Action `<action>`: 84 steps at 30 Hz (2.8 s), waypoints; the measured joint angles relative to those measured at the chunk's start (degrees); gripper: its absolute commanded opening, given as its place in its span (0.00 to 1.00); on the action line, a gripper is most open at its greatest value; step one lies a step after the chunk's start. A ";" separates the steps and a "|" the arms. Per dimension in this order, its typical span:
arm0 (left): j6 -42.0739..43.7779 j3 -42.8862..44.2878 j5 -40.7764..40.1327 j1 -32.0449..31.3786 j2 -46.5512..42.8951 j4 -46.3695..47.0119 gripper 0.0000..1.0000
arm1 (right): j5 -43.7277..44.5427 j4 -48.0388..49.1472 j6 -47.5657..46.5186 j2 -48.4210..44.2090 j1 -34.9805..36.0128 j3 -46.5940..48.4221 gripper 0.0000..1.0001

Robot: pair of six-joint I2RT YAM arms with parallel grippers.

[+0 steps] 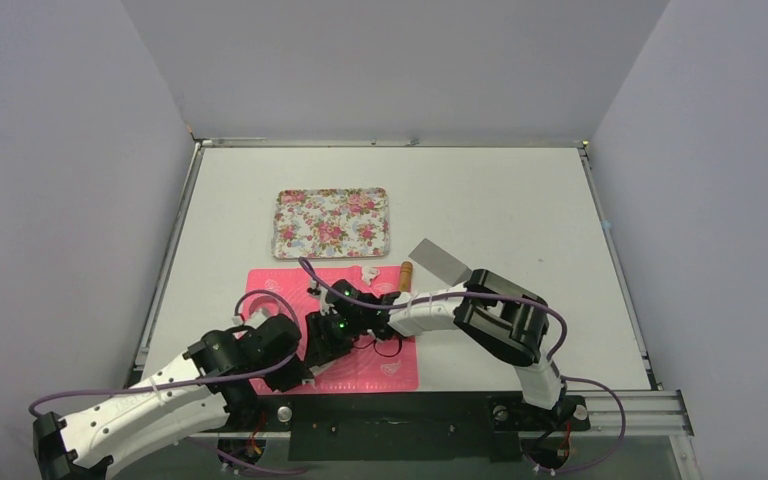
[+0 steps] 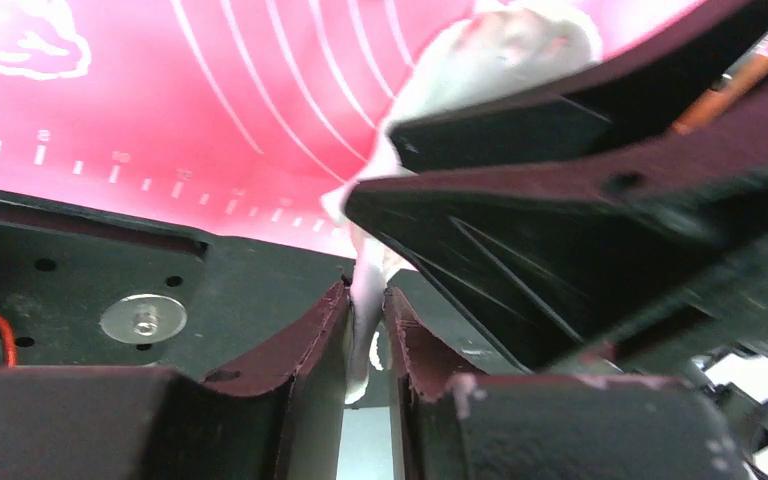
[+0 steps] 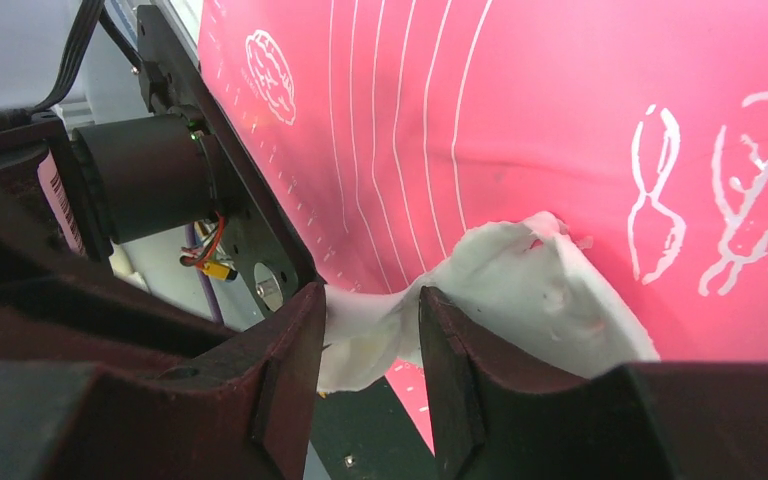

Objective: Roll out the dumpling wrappers from the dough
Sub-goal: Remove the dumpling wrapper from the work surface.

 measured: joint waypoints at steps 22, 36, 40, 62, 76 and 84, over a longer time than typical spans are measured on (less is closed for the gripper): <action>21.64 8.61 9.81 -4.70 8.46 17.51 0.17 | 1.33 -3.26 -0.63 0.02 -0.94 1.77 0.37; 21.92 13.60 5.40 -10.80 15.39 20.65 0.18 | -2.56 -0.50 0.13 0.00 -3.21 0.52 0.38; 22.32 13.90 5.29 -11.69 16.11 19.17 0.18 | -4.28 3.43 2.21 -1.31 -4.76 -2.19 0.41; 5.03 10.62 -4.50 -9.79 10.16 0.63 0.25 | 4.72 -3.91 -7.80 -20.65 -10.25 -13.62 0.52; 9.40 5.95 -2.32 3.26 22.49 6.75 0.36 | 13.25 -10.08 -15.85 -30.91 -8.41 -20.02 0.52; 12.17 4.31 0.76 7.93 24.87 11.54 0.50 | 22.23 -9.01 -22.29 -30.99 4.26 -19.98 0.48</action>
